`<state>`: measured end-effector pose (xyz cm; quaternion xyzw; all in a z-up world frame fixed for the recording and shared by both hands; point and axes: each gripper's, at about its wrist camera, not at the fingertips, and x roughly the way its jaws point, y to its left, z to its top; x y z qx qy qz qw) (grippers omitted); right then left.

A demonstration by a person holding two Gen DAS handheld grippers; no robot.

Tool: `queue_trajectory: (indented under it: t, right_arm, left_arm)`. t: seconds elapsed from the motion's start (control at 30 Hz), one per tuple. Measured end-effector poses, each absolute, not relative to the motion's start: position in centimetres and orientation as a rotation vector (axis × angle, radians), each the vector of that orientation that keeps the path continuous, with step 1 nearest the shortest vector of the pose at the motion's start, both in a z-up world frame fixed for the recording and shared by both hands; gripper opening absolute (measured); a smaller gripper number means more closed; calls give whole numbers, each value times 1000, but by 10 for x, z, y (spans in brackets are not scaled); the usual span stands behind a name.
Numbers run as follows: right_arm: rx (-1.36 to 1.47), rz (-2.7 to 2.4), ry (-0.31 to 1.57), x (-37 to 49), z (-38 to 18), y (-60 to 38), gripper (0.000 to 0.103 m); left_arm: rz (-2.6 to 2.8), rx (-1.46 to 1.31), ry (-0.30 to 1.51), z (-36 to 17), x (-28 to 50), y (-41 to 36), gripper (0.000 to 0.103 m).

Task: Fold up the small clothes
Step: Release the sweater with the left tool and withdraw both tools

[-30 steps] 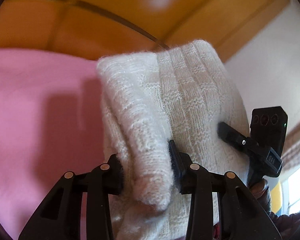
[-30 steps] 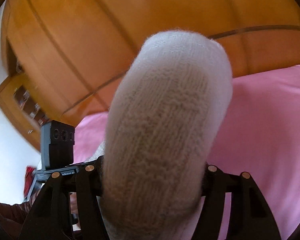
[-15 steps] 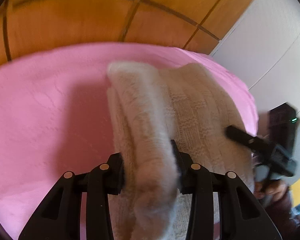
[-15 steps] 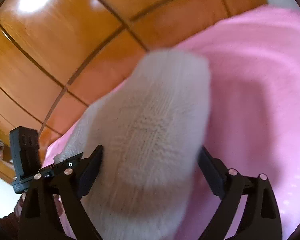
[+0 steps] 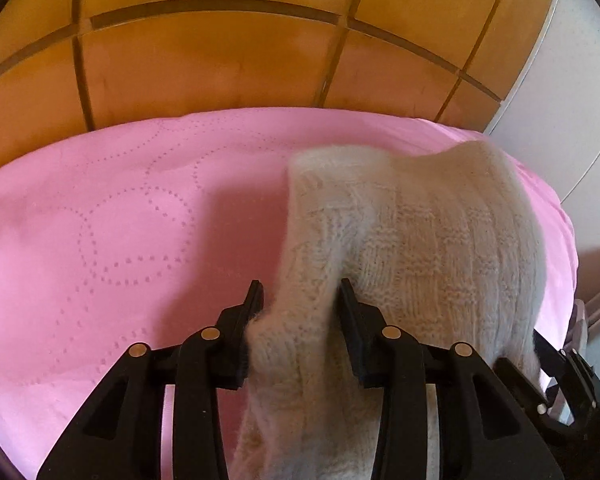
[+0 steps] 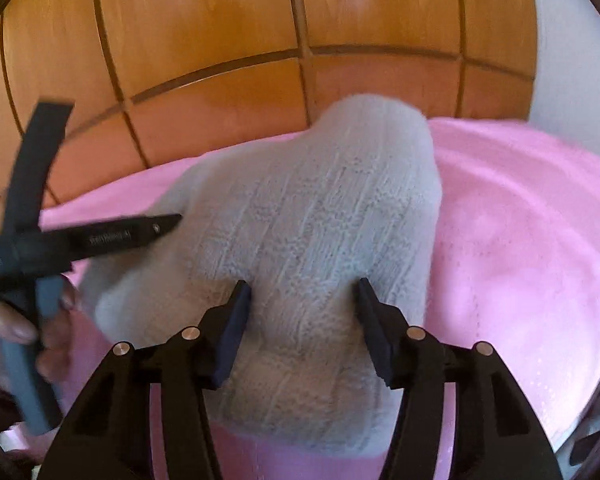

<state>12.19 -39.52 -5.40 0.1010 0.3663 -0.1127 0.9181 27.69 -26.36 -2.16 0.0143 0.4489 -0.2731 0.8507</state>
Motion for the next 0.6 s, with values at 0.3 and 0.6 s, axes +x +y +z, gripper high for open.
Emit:
queue_trajectory:
  t: [0.3,0.6]
  right_arm:
    - [233,-293,775,129,-38,-387,77]
    - [288,-371,792,112,-26,-385,94]
  left_arm:
    - [-508,71,855,2,242,-247,58]
    - [-478,84,771,20,203,-226,74]
